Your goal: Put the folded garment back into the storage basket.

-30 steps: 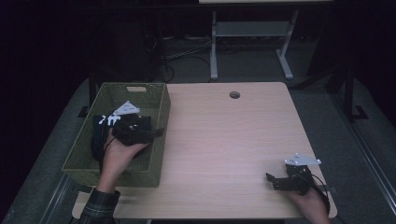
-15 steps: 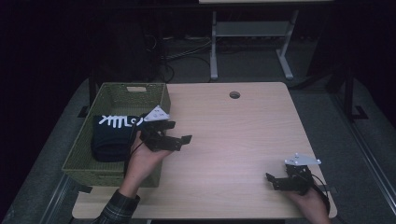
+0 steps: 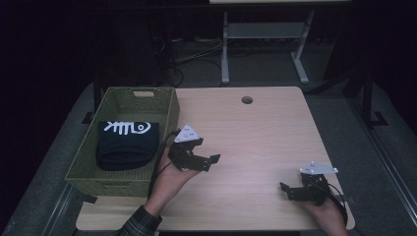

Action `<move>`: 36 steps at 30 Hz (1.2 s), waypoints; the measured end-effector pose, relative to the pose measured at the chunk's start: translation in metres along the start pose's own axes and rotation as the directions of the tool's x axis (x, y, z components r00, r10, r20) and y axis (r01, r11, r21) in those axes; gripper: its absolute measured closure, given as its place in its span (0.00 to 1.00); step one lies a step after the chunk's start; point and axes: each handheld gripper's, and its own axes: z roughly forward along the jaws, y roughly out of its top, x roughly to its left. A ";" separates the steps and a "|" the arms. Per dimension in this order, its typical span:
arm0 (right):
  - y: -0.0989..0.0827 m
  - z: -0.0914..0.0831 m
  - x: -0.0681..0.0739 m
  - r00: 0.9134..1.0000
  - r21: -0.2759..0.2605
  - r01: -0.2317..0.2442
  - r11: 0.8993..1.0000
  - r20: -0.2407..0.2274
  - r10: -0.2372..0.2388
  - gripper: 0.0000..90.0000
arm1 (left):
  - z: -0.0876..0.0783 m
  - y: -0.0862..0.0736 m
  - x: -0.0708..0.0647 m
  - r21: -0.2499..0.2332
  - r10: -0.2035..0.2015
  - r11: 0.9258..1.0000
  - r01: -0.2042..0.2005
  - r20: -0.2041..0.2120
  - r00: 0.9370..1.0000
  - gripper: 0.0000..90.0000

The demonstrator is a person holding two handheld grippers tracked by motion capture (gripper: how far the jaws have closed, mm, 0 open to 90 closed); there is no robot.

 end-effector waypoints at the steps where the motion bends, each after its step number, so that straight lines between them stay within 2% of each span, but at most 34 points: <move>1: 0.000 0.000 0.000 1.000 0.000 0.000 1.000 0.000 0.000 0.10 | 0.000 0.000 0.000 0.000 0.000 1.000 0.000 0.000 1.000 0.17; 4: 0.000 0.000 0.000 1.000 0.000 0.000 1.000 -0.001 0.000 0.10 | 0.011 -0.009 -0.004 0.027 0.022 0.999 -0.022 0.014 1.000 0.17; 7: 0.000 0.000 0.000 1.000 0.000 -0.003 1.000 -0.001 0.003 0.10 | 0.019 -0.017 -0.007 0.038 0.026 0.999 -0.027 0.022 0.999 0.17; 9: 0.000 0.000 0.000 1.000 0.001 0.001 1.000 0.000 -0.001 0.10 | 0.025 -0.023 -0.010 0.052 0.045 0.998 -0.046 0.017 0.999 0.17; 17: 0.000 0.000 0.000 1.000 0.001 -0.001 1.000 0.001 0.001 0.10 | 0.044 -0.045 -0.013 0.112 0.057 0.992 -0.058 0.015 0.998 0.16; 18: 0.000 0.000 0.000 1.000 0.001 0.000 1.000 0.001 0.000 0.10 | 0.050 -0.051 -0.014 0.140 0.055 0.988 -0.057 0.019 0.998 0.15; 21: 0.000 0.000 0.000 1.000 0.001 -0.001 1.000 0.001 0.001 0.10 | 0.057 -0.057 -0.014 0.173 0.062 0.983 -0.063 0.009 0.998 0.15; 23: 0.000 0.000 0.000 1.000 0.001 -0.001 1.000 0.001 0.001 0.10 | 0.058 -0.058 -0.014 0.181 0.059 0.982 -0.059 0.007 0.998 0.15; 25: 0.000 0.000 0.000 1.000 0.001 -0.001 1.000 0.001 0.001 0.10 | 0.065 -0.065 -0.014 0.222 0.059 0.973 -0.059 0.006 0.998 0.15; 27: 0.000 0.000 0.000 1.000 0.001 -0.001 1.000 0.001 0.001 0.10 | 0.068 -0.068 -0.014 0.241 0.058 0.969 -0.056 -0.001 0.998 0.14; 31: 0.000 0.000 0.000 1.000 0.001 -0.001 1.000 0.001 0.001 0.10 | 0.068 -0.070 -0.014 0.234 0.064 0.970 -0.060 -0.011 0.998 0.15; 34: 0.000 0.000 0.000 1.000 0.001 -0.001 1.000 0.001 0.001 0.10 | 0.069 -0.072 -0.015 0.213 0.081 0.974 -0.074 -0.025 0.996 0.14; 35: 0.000 0.000 0.000 1.000 0.001 -0.001 1.000 0.001 0.001 0.10 | 0.070 -0.077 -0.016 0.184 0.099 0.979 -0.092 -0.034 0.994 0.14; 36: 0.000 0.000 0.000 1.000 0.001 -0.001 1.000 0.001 0.001 0.10 | 0.070 -0.077 -0.016 0.184 0.099 0.979 -0.092 -0.034 0.994 0.14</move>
